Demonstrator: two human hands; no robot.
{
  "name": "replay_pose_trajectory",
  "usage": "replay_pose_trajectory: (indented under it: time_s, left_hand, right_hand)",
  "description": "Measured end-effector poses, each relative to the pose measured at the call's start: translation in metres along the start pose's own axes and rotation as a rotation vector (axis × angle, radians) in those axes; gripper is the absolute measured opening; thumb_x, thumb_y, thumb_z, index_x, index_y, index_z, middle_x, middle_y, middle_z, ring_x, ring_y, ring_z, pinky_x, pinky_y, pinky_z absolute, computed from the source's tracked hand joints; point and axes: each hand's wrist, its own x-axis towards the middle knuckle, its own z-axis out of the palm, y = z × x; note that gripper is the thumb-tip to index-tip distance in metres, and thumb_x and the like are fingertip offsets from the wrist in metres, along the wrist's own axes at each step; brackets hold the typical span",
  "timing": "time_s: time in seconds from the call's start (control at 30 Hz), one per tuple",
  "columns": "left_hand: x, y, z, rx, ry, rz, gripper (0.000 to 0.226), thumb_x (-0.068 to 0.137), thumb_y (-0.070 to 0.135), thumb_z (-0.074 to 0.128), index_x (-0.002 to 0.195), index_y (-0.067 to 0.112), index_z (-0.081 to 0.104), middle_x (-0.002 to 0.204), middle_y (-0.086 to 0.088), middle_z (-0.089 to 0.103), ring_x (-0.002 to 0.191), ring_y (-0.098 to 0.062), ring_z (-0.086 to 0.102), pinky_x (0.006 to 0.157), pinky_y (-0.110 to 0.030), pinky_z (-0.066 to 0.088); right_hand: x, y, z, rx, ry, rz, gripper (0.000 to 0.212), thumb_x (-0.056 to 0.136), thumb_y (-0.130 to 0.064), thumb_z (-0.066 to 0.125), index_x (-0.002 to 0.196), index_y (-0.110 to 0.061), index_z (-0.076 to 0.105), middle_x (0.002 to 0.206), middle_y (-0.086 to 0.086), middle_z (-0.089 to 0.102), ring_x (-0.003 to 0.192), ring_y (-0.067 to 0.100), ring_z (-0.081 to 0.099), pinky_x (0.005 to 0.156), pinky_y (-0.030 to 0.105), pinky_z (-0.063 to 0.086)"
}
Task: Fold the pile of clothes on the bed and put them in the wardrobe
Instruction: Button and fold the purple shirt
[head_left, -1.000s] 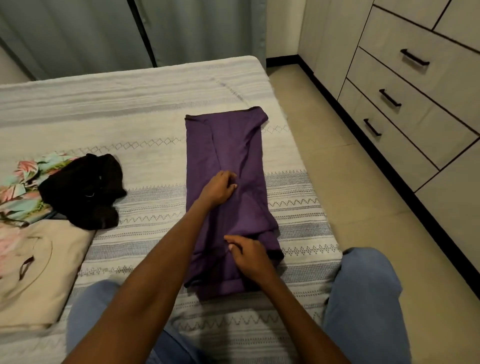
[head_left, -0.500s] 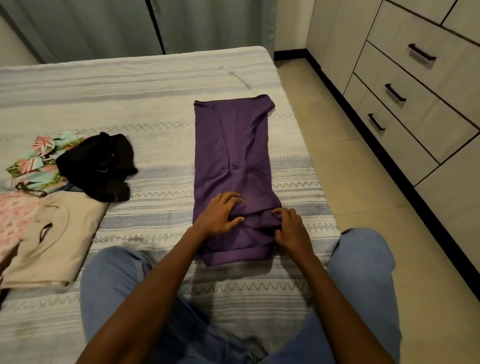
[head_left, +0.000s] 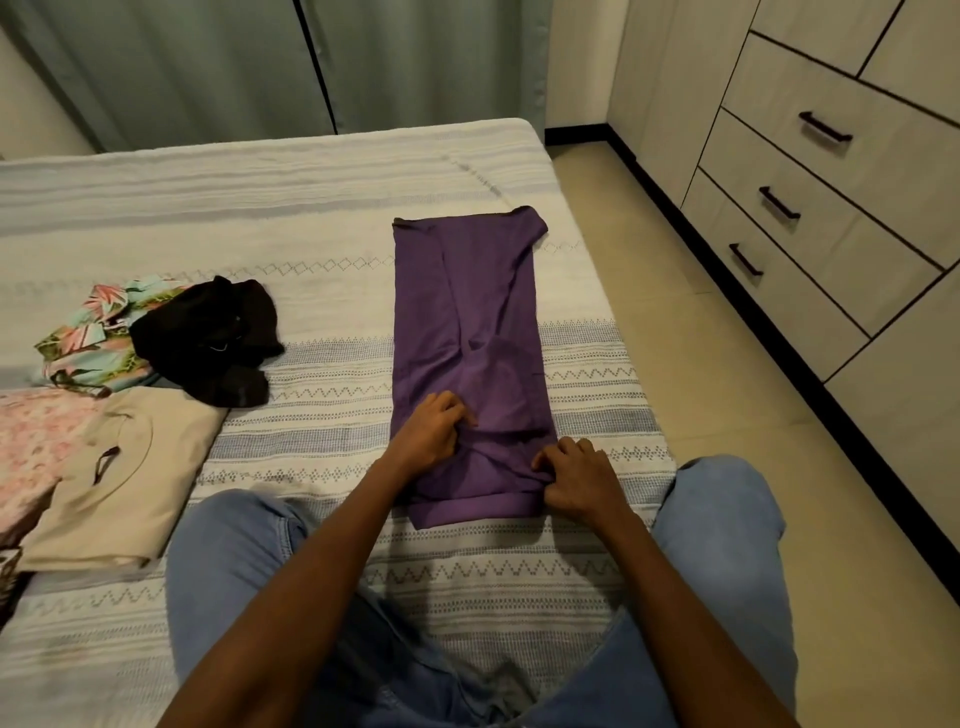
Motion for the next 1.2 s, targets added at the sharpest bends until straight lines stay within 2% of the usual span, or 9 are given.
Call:
replay_pose_trajectory:
  time_s: [0.1,0.2,0.3,0.47,0.77,0.87,1.0,1.1,1.2]
  left_hand:
    - [-0.006,0.001,-0.001,0.066,-0.027,-0.048,0.040,0.075,0.019,0.039,0.098,0.016,0.072,0.099,-0.007,0.062,0.085,-0.031,0.056,0.079,-0.037,0.045]
    - [-0.008,0.008,-0.004,0.162,-0.035,-0.056,0.032,0.076,0.027,0.047,0.100,0.019,0.067,0.099,-0.004,0.061,0.082,-0.031,0.056,0.068,-0.039,0.045]
    - [-0.005,0.013,0.001,0.206,-0.064,-0.062,0.038,0.082,0.034,0.046,0.113,0.018,0.061,0.109,-0.006,0.060,0.089,-0.031,0.053,0.072,-0.040,0.046]
    - [-0.005,0.007,0.008,0.188,0.014,-0.043,0.027,0.096,0.030,0.045,0.092,0.011,0.064,0.094,-0.009,0.062,0.076,-0.034,0.057,0.064,-0.042,0.050]
    - [-0.010,0.000,0.000,0.180,0.116,0.186,0.010,0.091,0.012,0.055,0.098,0.016,0.061,0.093,-0.006,0.059,0.081,-0.024,0.047,0.073,-0.036,0.039]
    - [-0.009,0.001,-0.004,0.104,0.032,0.228,0.007,0.083,0.016,0.057,0.088,0.022,0.058,0.084,0.000,0.059,0.075,-0.022,0.051,0.070,-0.034,0.038]
    - [0.008,0.001,-0.006,0.004,0.022,0.052,0.016,0.085,0.024,0.050,0.081,0.013,0.060,0.078,-0.004,0.063,0.072,-0.026,0.057,0.070,-0.038,0.045]
    - [0.038,0.000,0.002,0.092,0.056,-0.030,0.024,0.090,0.021,0.045,0.094,0.008,0.064,0.091,-0.011,0.066,0.080,-0.033,0.062,0.072,-0.040,0.048]
    - [0.072,0.005,0.014,0.195,-0.008,-0.141,0.045,0.100,0.033,0.035,0.135,0.015,0.057,0.137,-0.008,0.059,0.124,-0.030,0.056,0.099,-0.044,0.044]
  right_hand:
    - [0.002,-0.002,-0.013,0.190,-0.059,0.058,0.038,0.068,-0.033,0.053,0.102,-0.036,0.070,0.108,-0.008,0.069,0.099,0.021,0.060,0.084,0.034,0.048]
    - [0.010,0.001,-0.022,0.349,0.050,0.156,0.022,0.081,-0.024,0.060,0.093,-0.035,0.074,0.095,-0.008,0.074,0.085,0.018,0.066,0.071,0.029,0.050]
    - [0.032,0.003,-0.025,0.374,0.192,0.165,0.025,0.089,-0.018,0.058,0.107,-0.029,0.071,0.108,-0.002,0.071,0.094,0.023,0.066,0.077,0.034,0.052]
    - [0.067,-0.005,-0.024,0.017,0.022,0.014,0.055,0.085,-0.033,0.062,0.139,-0.028,0.050,0.136,0.008,0.049,0.117,0.034,0.051,0.094,0.045,0.046]
    - [0.057,0.005,-0.006,-0.208,0.423,-0.192,0.018,0.074,-0.030,0.058,0.079,-0.019,0.070,0.086,0.005,0.063,0.078,0.030,0.055,0.064,0.036,0.042]
    - [0.048,0.010,0.001,-0.129,0.322,-0.160,0.030,0.073,-0.041,0.051,0.079,-0.026,0.077,0.085,-0.004,0.066,0.082,0.025,0.056,0.070,0.036,0.042]
    - [0.064,0.006,-0.008,0.025,0.370,-0.049,0.036,0.085,-0.049,0.047,0.084,-0.026,0.075,0.086,-0.006,0.067,0.083,0.022,0.057,0.073,0.037,0.046]
    - [0.091,0.002,-0.020,0.053,0.438,-0.036,0.030,0.087,-0.038,0.049,0.100,-0.025,0.073,0.097,-0.001,0.068,0.087,0.027,0.063,0.074,0.038,0.049]
    - [0.117,0.002,-0.020,0.046,0.354,-0.086,0.047,0.089,-0.037,0.044,0.128,-0.020,0.064,0.125,0.005,0.065,0.110,0.029,0.063,0.087,0.042,0.051]
